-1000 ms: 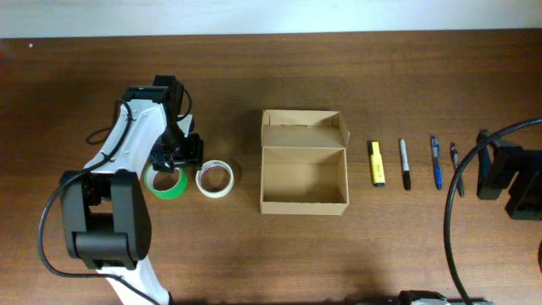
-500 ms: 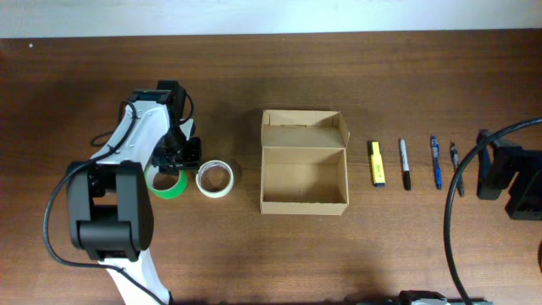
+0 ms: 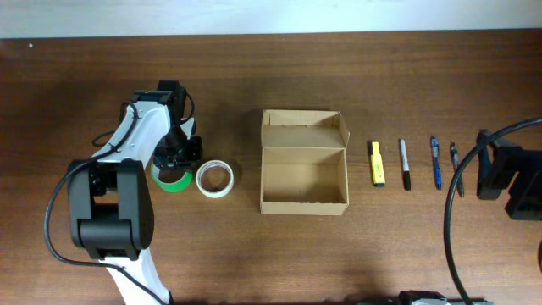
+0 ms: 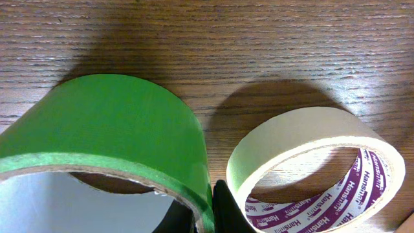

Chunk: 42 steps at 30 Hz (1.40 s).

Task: Pack container
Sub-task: 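Lower left gripper onto green tape rim and close to grasp, then carry green tape with left gripper and lower it into box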

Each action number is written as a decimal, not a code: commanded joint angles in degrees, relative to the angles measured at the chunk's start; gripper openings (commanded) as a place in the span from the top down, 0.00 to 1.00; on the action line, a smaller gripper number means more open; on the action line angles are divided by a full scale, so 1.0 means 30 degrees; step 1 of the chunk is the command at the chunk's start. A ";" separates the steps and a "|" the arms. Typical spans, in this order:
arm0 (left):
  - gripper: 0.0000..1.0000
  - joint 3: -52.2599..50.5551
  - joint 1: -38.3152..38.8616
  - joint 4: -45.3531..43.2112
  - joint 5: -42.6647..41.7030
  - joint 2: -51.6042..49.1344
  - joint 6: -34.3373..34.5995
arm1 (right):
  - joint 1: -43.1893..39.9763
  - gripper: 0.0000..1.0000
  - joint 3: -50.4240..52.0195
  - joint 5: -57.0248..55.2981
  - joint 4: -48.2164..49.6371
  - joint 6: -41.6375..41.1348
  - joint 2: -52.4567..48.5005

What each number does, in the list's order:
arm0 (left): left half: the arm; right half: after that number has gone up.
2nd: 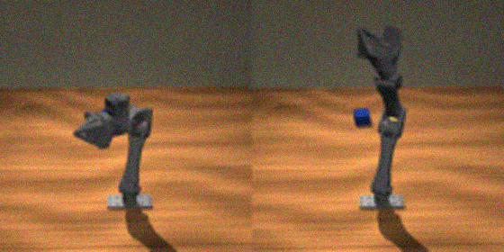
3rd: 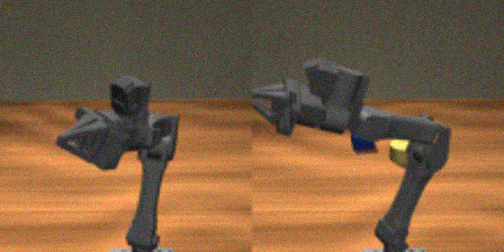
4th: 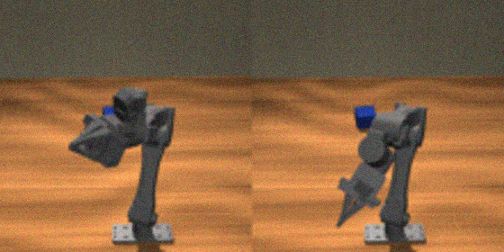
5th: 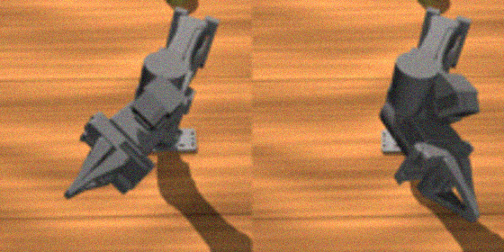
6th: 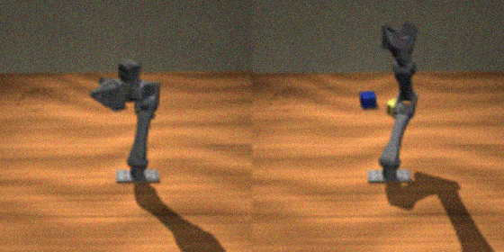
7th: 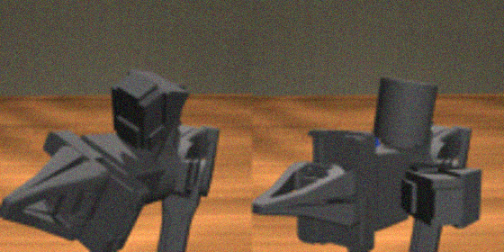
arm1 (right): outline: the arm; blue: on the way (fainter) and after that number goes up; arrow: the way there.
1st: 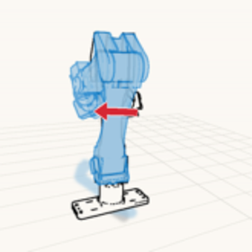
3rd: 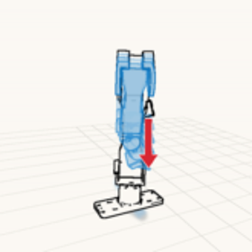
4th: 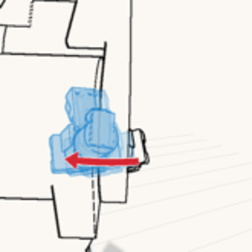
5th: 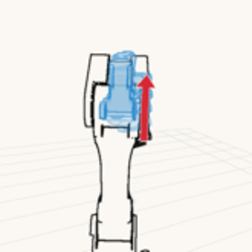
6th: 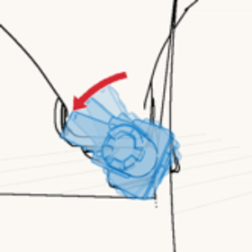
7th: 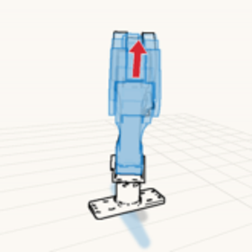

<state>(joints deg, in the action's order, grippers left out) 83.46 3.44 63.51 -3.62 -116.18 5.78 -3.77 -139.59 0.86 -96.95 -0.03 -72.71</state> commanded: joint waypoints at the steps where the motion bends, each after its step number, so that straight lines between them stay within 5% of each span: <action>1: 0.98 0.0080 -0.0073 -0.0036 0.0189 -0.0087 -0.0007 | -0.0124 0.01 0.0029 -0.0233 -0.0117 -0.0153 0.0000; 14: 0.98 0.5778 0.1035 0.3191 0.2208 0.9012 0.0335 | -0.0124 0.01 0.0029 -0.0240 -0.0117 -0.0146 0.0000; 24: 0.98 0.6018 0.3315 0.2390 0.2142 1.5817 0.1209 | -0.0124 0.01 0.0029 -0.0226 -0.0117 -0.0153 0.0000; 28: 0.98 0.5960 0.4583 0.0707 0.1566 1.5176 0.1341 | -0.0124 0.01 0.0029 0.0051 -0.0095 -0.0160 0.0000; 35: 0.98 0.5967 0.7526 -0.3738 -0.3861 1.0448 0.1785 | -0.0124 0.01 0.0029 0.0066 -0.0117 -0.0160 0.0044; 42: 0.98 0.5967 1.1402 -0.3796 -0.6608 0.5348 0.1836 | -0.0131 0.01 0.0029 0.0058 -0.0117 -0.0160 0.0240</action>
<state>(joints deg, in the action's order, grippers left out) 101.54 33.15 51.44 -16.56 -96.77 11.00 -3.77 -139.59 0.91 -96.95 -0.03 -72.58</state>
